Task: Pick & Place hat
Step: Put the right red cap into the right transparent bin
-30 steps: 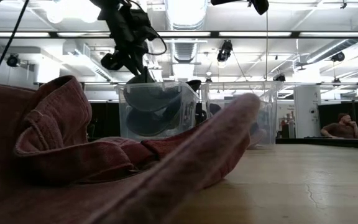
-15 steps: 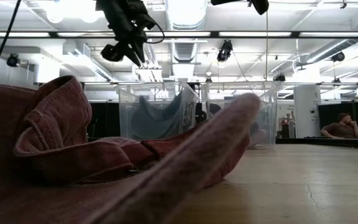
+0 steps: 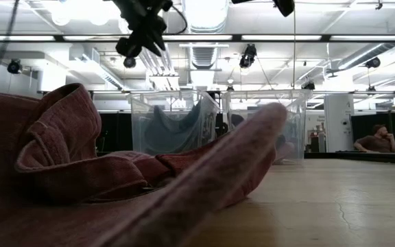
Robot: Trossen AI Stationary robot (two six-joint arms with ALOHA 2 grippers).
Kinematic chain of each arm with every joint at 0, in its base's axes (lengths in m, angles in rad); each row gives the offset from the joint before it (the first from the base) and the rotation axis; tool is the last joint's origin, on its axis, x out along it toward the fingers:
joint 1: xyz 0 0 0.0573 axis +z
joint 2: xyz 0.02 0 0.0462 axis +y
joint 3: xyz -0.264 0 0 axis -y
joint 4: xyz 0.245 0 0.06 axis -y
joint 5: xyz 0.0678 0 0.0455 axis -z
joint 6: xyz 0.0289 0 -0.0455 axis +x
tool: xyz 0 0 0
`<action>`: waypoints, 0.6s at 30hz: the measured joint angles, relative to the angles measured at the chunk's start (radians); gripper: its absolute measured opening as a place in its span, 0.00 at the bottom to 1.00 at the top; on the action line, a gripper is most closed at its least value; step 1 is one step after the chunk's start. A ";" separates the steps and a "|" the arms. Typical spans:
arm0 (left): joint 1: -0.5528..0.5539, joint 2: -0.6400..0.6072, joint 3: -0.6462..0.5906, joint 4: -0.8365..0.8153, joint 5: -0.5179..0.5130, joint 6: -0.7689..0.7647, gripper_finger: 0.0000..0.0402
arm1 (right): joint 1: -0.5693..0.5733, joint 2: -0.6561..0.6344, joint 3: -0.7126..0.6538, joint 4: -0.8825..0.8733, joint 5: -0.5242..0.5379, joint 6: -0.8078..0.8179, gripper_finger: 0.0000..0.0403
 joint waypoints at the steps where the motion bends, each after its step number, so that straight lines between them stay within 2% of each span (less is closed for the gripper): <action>1: -0.012 -0.003 0.000 0.001 -0.002 0.000 0.18 | 0.000 0.000 0.000 -0.001 -0.027 0.002 0.02; 5: -0.044 -0.024 0.000 -0.006 0.002 -0.002 0.18 | 0.000 0.000 0.000 -0.006 -0.181 0.054 0.02; 10: -0.067 -0.064 0.000 -0.006 -0.002 -0.032 0.18 | 0.002 0.000 -0.017 -0.004 -0.379 0.212 0.02; 18: -0.070 -0.139 0.000 -0.004 -0.009 -0.040 0.18 | 0.068 0.018 -0.118 -0.004 -0.495 0.580 0.03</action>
